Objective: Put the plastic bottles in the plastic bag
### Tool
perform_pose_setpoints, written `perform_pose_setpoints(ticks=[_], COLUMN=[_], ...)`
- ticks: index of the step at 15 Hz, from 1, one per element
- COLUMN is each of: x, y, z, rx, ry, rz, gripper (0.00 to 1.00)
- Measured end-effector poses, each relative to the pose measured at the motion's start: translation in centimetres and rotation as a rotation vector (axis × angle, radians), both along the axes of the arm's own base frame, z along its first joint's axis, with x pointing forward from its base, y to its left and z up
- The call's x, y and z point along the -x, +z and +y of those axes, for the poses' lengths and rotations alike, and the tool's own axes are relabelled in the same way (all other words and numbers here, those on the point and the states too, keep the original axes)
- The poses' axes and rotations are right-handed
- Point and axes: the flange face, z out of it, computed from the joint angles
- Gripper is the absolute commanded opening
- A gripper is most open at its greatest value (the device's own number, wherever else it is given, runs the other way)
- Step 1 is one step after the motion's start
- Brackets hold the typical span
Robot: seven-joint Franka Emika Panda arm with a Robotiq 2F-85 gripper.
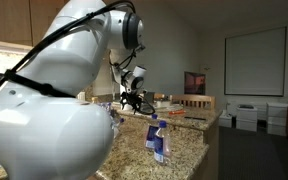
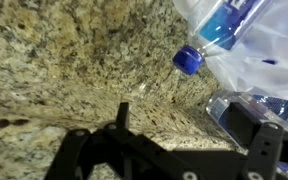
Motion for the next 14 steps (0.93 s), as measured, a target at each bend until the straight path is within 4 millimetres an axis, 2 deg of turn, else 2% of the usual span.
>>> perform_pose_setpoints(ticks=[4,7,9,12,14], x=[1.4,1.8,1.3,-0.3,-0.8], y=[0.7,2.2,3.5,5.5,7.0], z=[3.6,4.1,2.8,-0.8,-2.6], rx=[0.080,0.188,0.246,0.321,0.369], ry=[-0.007,-0.103,-0.193,-0.337,-0.401], rz=[-0.035,-0.090,-0.121,-0.136,-0.142], gripper=[1.00,1.00,1.00,1.00,1.00])
